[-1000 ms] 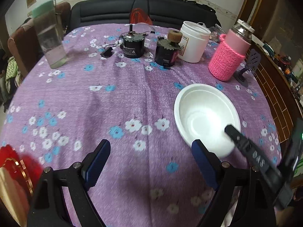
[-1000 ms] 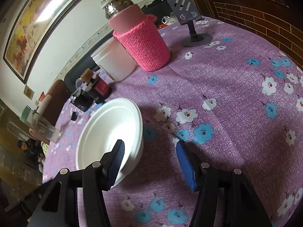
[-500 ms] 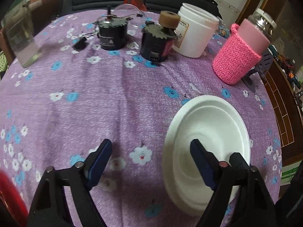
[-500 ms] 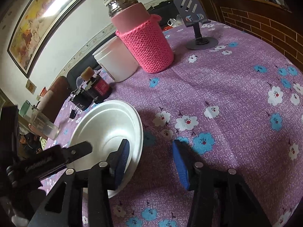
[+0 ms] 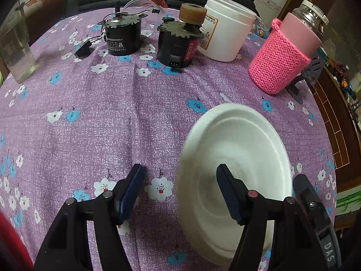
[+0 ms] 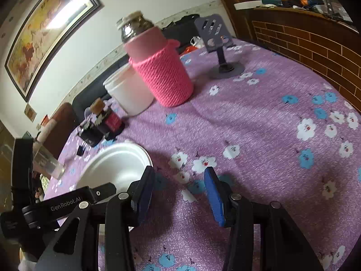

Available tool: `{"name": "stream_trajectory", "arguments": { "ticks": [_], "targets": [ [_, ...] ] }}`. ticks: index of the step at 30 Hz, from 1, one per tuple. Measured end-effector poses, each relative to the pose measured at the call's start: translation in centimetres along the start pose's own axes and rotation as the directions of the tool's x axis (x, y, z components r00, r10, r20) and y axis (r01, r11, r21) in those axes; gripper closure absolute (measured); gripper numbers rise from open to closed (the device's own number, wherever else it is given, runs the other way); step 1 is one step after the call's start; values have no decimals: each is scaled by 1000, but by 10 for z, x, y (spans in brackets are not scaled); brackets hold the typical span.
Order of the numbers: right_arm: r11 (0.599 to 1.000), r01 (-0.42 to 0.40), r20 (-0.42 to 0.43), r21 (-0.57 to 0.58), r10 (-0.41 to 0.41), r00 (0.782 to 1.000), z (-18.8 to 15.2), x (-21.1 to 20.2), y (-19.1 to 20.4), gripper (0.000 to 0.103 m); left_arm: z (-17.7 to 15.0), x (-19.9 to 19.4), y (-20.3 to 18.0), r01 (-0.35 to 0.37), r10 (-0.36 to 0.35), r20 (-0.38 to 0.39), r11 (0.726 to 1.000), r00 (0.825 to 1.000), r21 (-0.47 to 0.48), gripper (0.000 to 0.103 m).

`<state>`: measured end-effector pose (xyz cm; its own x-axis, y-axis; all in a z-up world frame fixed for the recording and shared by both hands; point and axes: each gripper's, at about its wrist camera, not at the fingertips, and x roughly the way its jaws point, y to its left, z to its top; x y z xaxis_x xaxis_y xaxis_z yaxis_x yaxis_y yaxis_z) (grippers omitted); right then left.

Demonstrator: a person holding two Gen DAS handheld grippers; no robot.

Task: Organize plates and bowls
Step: 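Lift the small white bowl with both tools and carry it to the stack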

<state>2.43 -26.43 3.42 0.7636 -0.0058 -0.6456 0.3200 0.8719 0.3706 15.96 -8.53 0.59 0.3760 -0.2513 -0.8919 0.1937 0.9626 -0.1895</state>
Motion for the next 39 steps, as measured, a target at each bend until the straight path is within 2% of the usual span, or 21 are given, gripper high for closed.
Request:
{"name": "stream_trajectory", "arguments": {
  "ticks": [3, 7, 9, 12, 16, 18, 20, 22, 26, 30, 31, 34, 37, 39],
  "targets": [
    [1000, 9, -1, 15, -9, 1000, 0, 1, -3, 53, 1, -2, 8, 26, -26, 1, 999, 1000, -44, 37],
    [999, -6, -6, 50, 7, 1000, 0, 0, -9, 47, 2, -7, 22, 108, -110, -8, 989, 994, -100, 37],
    [998, -24, -4, 62, 24, 1000, 1, -1, -10, 43, 3, -7, 25, 125, -127, -11, 986, 992, -109, 37],
    [995, -66, -16, 75, 68, 998, 0, 0, -10, 42, 5, -7, 27, 167, -170, -17, 979, 985, -119, 37],
    [995, -67, -20, 73, 68, 997, 0, 1, -9, 42, 4, -8, 27, 209, -214, -27, 969, 976, -129, 37],
    [993, -81, -23, 84, 84, 996, 0, 1, -10, 42, 5, -4, 29, 265, -273, -34, 951, 961, -157, 37],
    [986, -120, -29, 115, 124, 992, 1, 2, -14, 42, 6, -2, 36, 333, -347, -34, 919, 937, -212, 37],
    [982, -142, -27, 128, 147, 989, 1, 1, -15, 42, 8, 0, 40, 339, -356, -40, 913, 933, -225, 37],
    [985, -148, -36, 87, 151, 988, 0, 1, -6, 42, 8, -4, 39, 292, -304, -48, 940, 951, -177, 59],
    [988, -154, -63, 27, 156, 986, -4, 7, 7, 42, 8, -4, 33, 265, -274, -43, 952, 961, -154, 63],
    [988, -156, -70, 17, 157, 985, -6, 9, 10, 43, 8, -4, 32, 258, -266, -41, 955, 963, -146, 66],
    [985, -173, -95, -1, 172, 980, -9, 13, 14, 70, 4, -3, 24, 243, -250, -47, 963, 967, -118, 78],
    [982, -189, -105, -6, 187, 977, -10, 14, 16, 87, 1, -1, 20, 230, -236, -53, 968, 970, -104, 83],
    [982, -187, -105, -13, 185, 977, -11, 12, 18, 89, -1, -2, 17, 222, -228, -52, 970, 972, -95, 83]
  ]
}}
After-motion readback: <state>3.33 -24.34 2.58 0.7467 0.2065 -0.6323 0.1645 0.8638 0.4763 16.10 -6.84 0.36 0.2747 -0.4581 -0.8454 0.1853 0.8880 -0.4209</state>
